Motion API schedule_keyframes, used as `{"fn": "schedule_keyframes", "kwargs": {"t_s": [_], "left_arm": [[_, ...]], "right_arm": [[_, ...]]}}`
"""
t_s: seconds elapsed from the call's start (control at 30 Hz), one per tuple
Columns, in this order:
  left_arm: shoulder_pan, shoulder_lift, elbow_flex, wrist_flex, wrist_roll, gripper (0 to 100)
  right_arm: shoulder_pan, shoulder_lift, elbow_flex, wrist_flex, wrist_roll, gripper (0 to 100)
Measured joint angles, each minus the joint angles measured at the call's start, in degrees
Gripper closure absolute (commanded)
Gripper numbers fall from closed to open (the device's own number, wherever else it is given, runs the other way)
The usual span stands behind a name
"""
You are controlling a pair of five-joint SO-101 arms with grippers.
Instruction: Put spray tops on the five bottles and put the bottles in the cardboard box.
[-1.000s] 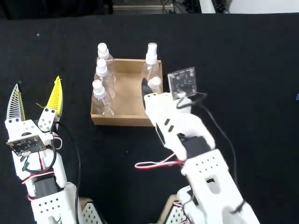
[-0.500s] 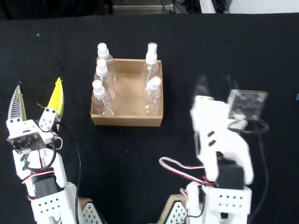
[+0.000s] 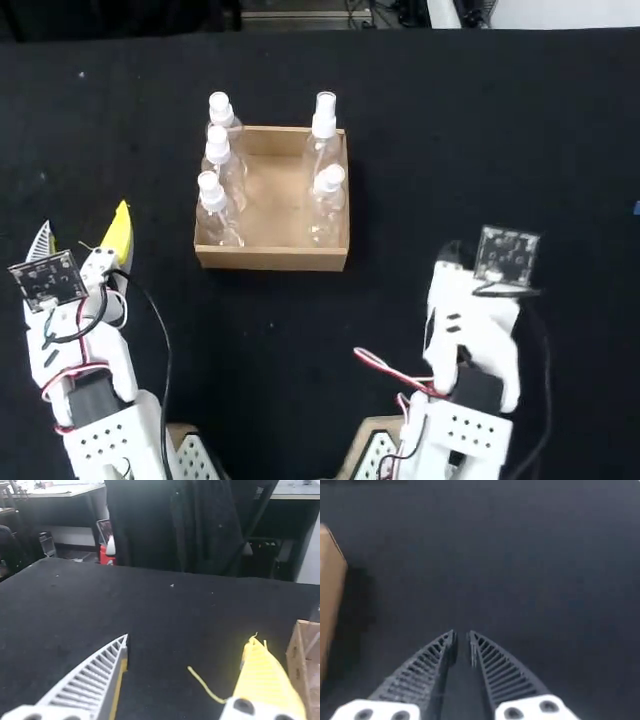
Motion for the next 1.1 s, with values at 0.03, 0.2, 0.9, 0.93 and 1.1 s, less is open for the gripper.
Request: {"fn": "schedule_keyframes", "kwargs": {"t_s": [0.03,0.2,0.9,0.93,1.1], "left_arm": [[-0.4,0.0,0.0,0.0,0.0,67],[-1.1,0.0,0.0,1.3,0.0,66],[-1.5,0.0,0.0,23.0,0.0,67],[-1.5,0.0,0.0,23.7,0.0,68],[-1.5,0.0,0.0,27.5,0.0,99]], "right_arm": [[0.6,-1.4,0.6,1.2,0.9,98.7],[2.9,-7.5,0.9,10.0,2.7,98.3],[3.0,-7.6,0.9,33.9,3.0,98.5],[3.0,-7.6,0.9,33.9,3.0,98.5],[3.0,-7.6,0.9,33.9,3.0,98.5]]}}
